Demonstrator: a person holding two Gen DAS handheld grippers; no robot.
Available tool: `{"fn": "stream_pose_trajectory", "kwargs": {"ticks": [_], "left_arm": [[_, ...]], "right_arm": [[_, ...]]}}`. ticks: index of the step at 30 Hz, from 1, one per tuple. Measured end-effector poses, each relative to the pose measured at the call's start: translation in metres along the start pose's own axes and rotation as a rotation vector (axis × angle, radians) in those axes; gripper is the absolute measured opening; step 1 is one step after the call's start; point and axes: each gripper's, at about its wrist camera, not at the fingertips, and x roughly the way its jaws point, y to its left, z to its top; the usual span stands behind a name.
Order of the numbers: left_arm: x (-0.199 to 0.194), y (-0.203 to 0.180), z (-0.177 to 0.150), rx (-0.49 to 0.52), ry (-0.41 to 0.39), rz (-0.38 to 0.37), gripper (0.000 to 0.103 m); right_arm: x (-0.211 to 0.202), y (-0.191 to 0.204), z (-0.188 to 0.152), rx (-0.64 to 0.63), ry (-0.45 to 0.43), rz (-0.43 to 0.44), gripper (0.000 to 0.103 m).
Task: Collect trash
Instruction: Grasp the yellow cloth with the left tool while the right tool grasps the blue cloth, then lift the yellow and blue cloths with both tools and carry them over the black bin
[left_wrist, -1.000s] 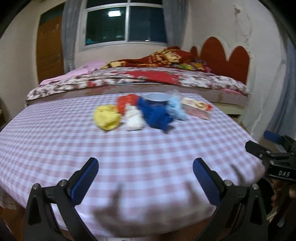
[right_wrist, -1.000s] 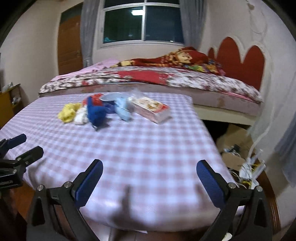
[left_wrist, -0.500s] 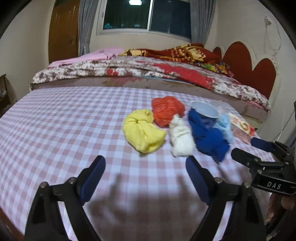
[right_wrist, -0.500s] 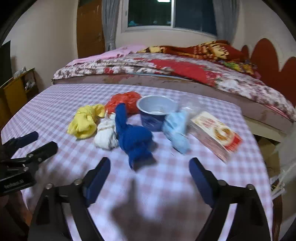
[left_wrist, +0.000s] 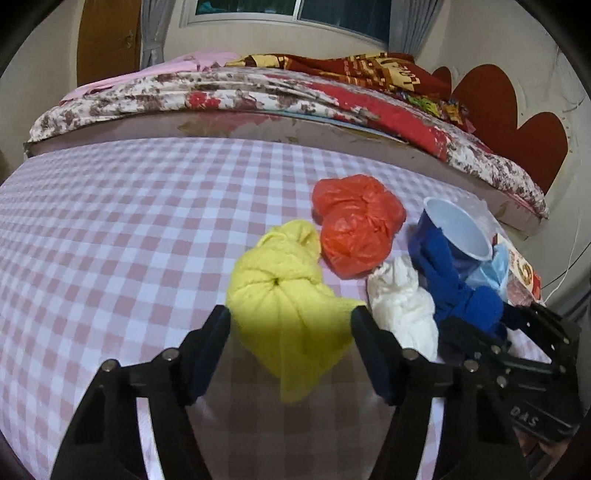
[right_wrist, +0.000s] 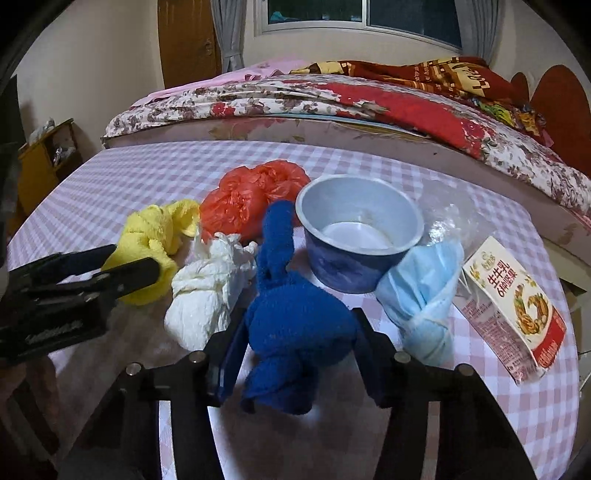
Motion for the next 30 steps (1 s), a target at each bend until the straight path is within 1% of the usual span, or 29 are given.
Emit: {"fn": "stream_pose_trajectory", "kwargs": {"ticks": [1,2,3,4,7,15,22,30], "left_arm": [[0.000,0.000,0.000,0.004,0.000,-0.010,0.052],[0.001,0.000,0.001,0.004,-0.001,-0.020,0.046],[-0.001,0.000,0.000,0.007,-0.009,-0.024,0.042],[-0.004,0.000,-0.003,0.012,-0.018,-0.030,0.035],[-0.013,0.001,-0.008,0.014,-0.047,-0.042,0.033],[-0.052,-0.007,-0.029,0.033,-0.133,0.002,0.031],[-0.084,-0.018,-0.041,0.072,-0.179,0.007,0.031],[-0.118,-0.039,-0.062,0.100,-0.228,-0.028,0.031]], "right_arm": [[0.000,-0.001,0.001,0.003,-0.002,0.005,0.051],[-0.001,-0.002,0.000,0.007,-0.007,0.011,0.048],[-0.004,-0.003,0.000,0.007,-0.012,0.012,0.047],[-0.008,-0.004,-0.002,0.006,-0.021,0.011,0.047],[-0.022,-0.008,-0.008,0.014,-0.051,0.018,0.046],[-0.057,-0.005,-0.024,-0.006,-0.102,0.019,0.046],[-0.086,-0.004,-0.038,-0.016,-0.138,0.009,0.046],[-0.130,-0.010,-0.064,-0.011,-0.190,-0.022,0.046]]}}
